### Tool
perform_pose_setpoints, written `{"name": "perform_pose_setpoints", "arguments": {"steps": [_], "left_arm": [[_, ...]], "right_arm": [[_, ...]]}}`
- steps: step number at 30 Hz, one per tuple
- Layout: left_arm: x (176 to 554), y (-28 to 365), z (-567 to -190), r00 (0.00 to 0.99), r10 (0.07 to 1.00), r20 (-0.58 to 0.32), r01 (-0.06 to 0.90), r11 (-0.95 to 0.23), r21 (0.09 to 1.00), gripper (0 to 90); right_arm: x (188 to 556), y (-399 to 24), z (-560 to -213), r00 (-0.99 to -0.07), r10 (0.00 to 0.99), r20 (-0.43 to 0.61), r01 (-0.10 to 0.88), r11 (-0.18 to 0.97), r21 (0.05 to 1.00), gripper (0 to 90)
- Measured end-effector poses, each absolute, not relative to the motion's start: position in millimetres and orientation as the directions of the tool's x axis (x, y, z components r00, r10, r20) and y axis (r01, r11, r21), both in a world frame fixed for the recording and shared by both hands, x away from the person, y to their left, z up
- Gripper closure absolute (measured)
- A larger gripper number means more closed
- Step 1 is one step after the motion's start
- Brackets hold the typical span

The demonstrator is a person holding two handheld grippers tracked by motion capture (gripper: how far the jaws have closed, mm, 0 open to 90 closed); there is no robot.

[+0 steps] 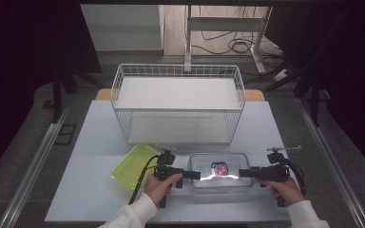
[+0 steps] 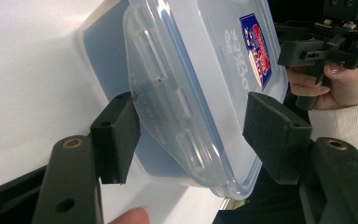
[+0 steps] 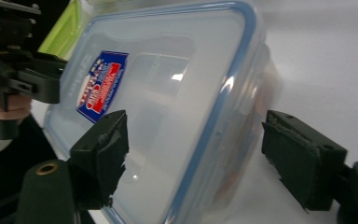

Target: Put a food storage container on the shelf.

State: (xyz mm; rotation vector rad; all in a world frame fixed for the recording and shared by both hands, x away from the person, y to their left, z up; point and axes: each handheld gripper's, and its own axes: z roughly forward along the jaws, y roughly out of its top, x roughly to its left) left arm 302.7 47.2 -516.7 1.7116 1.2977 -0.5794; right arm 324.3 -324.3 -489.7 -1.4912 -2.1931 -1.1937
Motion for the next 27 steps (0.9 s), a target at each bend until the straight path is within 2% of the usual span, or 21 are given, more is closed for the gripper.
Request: {"name": "perform_pose_setpoints", "arguments": {"steps": [9, 13, 27], "left_arm": [[302, 46, -515, 0.34, 0.523, -0.782, 0.929, -0.055, 0.367, 36.8], [300, 48, -513, 0.353, 0.518, -0.779, 0.924, -0.062, 0.377, 40.5], [290, 52, -506, 0.408, 0.52, -0.75, 0.895, -0.067, 0.441, 47.9]], "right_arm": [[325, -327, -490, -0.399, 0.648, 0.648, 0.893, 0.113, 0.436, 32.5], [323, -332, -489, -0.382, 0.635, 0.672, 0.9, 0.09, 0.426, 38.6], [308, -340, -483, -0.414, 0.607, 0.678, 0.88, 0.078, 0.468, 47.7]]}}
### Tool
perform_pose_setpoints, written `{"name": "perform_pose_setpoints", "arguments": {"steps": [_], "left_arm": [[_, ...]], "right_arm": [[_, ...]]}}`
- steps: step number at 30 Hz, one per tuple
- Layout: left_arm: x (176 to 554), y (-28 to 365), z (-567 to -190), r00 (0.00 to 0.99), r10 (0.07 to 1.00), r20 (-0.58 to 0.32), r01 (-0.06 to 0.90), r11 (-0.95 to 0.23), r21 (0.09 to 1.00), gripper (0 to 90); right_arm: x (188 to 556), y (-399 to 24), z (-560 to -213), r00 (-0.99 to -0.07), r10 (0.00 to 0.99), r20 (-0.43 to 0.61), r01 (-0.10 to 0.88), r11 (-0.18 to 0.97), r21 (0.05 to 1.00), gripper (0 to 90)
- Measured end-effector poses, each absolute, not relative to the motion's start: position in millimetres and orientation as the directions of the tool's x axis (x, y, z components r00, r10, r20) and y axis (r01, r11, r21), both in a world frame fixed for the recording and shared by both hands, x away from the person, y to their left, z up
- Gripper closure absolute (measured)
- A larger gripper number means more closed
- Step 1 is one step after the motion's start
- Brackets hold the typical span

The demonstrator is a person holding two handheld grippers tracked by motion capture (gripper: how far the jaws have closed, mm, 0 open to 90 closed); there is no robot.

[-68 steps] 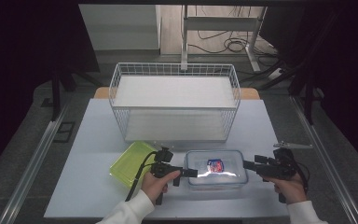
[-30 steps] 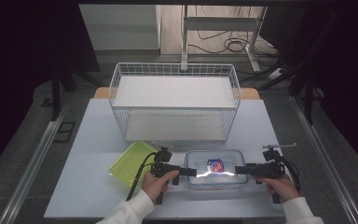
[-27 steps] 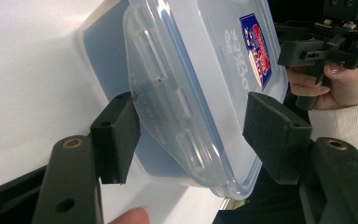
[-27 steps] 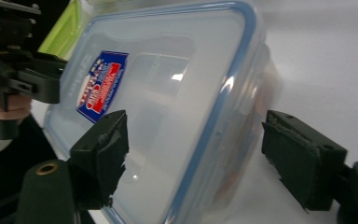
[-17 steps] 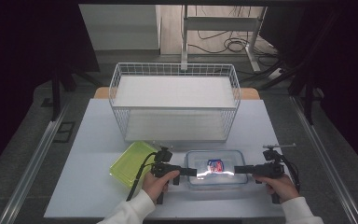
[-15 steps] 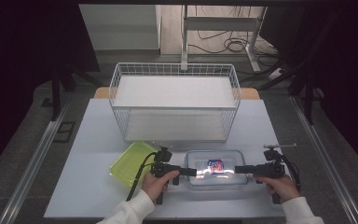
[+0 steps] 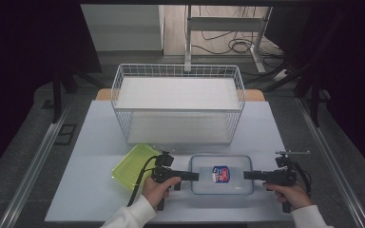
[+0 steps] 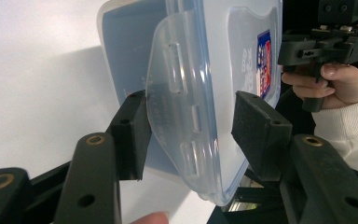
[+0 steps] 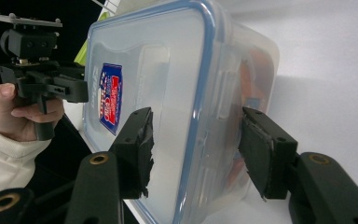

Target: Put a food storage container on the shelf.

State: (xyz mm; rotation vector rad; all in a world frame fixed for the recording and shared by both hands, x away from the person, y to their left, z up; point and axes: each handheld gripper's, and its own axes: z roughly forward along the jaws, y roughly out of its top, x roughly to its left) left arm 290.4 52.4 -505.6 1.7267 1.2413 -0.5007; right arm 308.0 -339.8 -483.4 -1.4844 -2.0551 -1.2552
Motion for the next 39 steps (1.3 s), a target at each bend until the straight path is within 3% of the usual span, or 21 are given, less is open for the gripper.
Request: {"name": "perform_pose_setpoints", "arguments": {"steps": [4, 39], "left_arm": [[289, 55, -504, 0.413, 0.522, -0.746, 0.89, -0.059, 0.452, 49.0], [280, 65, -482, 0.456, 0.522, -0.72, 0.857, -0.041, 0.513, 51.2]], "right_arm": [[306, -342, -484, -0.412, 0.587, 0.696, 0.882, 0.066, 0.466, 51.3], [304, -336, -463, -0.459, 0.56, 0.689, 0.838, 0.017, 0.545, 53.4]]}}
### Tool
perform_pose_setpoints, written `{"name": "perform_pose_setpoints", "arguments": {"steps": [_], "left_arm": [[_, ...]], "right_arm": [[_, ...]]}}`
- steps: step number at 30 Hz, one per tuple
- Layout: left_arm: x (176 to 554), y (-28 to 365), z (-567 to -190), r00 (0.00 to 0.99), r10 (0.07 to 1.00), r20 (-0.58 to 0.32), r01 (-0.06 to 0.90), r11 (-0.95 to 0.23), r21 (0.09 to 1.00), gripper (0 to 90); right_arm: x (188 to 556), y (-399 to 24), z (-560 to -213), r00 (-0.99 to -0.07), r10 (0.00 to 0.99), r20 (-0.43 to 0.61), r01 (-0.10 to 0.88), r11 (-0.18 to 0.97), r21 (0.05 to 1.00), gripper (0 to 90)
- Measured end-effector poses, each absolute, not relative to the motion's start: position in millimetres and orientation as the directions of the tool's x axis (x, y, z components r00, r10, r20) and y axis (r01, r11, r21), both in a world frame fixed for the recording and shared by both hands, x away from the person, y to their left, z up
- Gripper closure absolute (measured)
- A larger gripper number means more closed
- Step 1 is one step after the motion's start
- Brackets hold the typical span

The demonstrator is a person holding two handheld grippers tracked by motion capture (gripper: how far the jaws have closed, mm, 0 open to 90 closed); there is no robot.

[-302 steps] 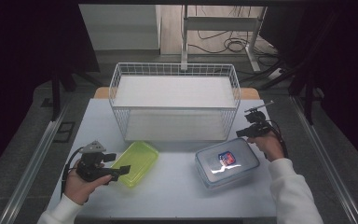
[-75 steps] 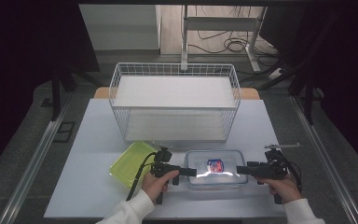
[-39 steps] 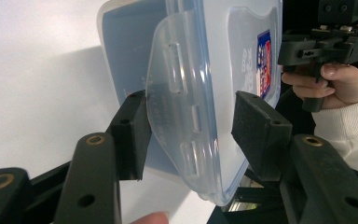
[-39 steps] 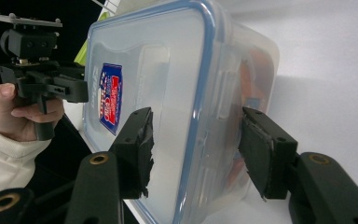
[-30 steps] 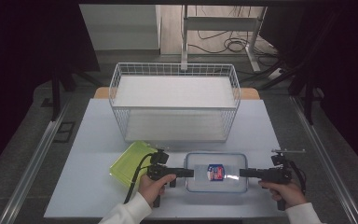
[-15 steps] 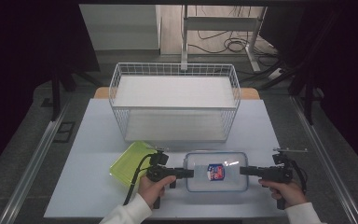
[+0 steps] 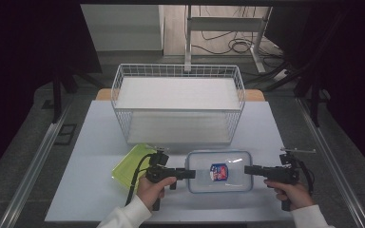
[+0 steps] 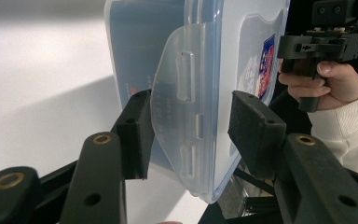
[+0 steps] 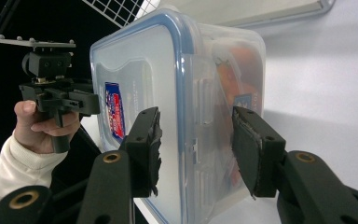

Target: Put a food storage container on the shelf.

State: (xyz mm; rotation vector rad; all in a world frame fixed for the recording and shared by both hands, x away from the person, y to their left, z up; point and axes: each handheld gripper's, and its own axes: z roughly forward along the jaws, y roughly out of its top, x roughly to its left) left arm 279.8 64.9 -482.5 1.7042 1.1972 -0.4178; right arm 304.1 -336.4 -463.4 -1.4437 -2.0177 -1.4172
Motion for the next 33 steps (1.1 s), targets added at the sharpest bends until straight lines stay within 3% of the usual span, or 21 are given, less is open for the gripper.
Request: {"name": "perform_pose_setpoints", "arguments": {"steps": [33], "left_arm": [[284, 97, -424, 0.49, 0.54, -0.684, 0.813, -0.001, 0.582, 52.3]], "right_arm": [[323, -307, -414, -0.54, 0.519, 0.663, 0.787, 0.031, 0.617, 53.3]]}}
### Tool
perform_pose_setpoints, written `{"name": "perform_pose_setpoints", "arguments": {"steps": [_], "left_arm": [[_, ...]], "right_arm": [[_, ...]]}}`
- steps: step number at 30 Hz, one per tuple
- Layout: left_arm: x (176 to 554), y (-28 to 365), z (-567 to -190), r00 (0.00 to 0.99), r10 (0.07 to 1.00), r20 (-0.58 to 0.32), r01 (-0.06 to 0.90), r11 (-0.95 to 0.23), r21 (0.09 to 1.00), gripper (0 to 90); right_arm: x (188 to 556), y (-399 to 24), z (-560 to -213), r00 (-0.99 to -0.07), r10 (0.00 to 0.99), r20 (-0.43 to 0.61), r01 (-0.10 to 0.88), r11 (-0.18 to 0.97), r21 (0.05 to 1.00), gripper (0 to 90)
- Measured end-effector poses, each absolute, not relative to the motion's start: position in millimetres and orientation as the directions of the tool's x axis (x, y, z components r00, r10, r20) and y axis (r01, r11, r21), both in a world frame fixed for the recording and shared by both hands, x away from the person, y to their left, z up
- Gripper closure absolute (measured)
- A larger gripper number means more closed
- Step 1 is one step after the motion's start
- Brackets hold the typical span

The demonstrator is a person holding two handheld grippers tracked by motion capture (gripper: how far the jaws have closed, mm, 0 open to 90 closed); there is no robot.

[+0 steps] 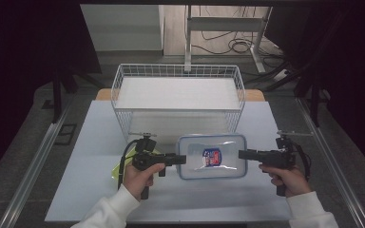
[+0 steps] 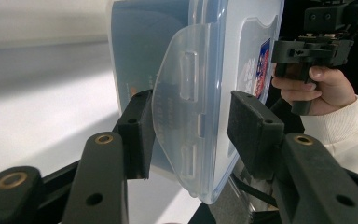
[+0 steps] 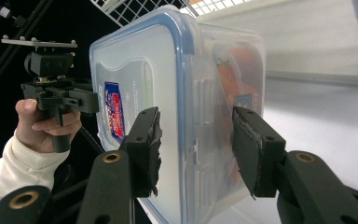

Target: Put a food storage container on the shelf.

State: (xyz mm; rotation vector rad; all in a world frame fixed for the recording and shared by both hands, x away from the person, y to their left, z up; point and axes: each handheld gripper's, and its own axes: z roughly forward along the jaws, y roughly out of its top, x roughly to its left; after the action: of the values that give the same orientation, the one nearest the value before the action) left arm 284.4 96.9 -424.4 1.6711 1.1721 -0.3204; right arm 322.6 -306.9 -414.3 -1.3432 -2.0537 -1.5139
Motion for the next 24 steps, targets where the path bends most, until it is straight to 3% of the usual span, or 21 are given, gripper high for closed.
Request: {"name": "perform_pose_setpoints", "arguments": {"steps": [24], "left_arm": [[301, 138, -379, 0.504, 0.551, -0.665, 0.772, 0.057, 0.633, 53.4]], "right_arm": [[355, -266, -369, -0.597, 0.489, 0.637, 0.748, 0.052, 0.661, 53.1]]}}
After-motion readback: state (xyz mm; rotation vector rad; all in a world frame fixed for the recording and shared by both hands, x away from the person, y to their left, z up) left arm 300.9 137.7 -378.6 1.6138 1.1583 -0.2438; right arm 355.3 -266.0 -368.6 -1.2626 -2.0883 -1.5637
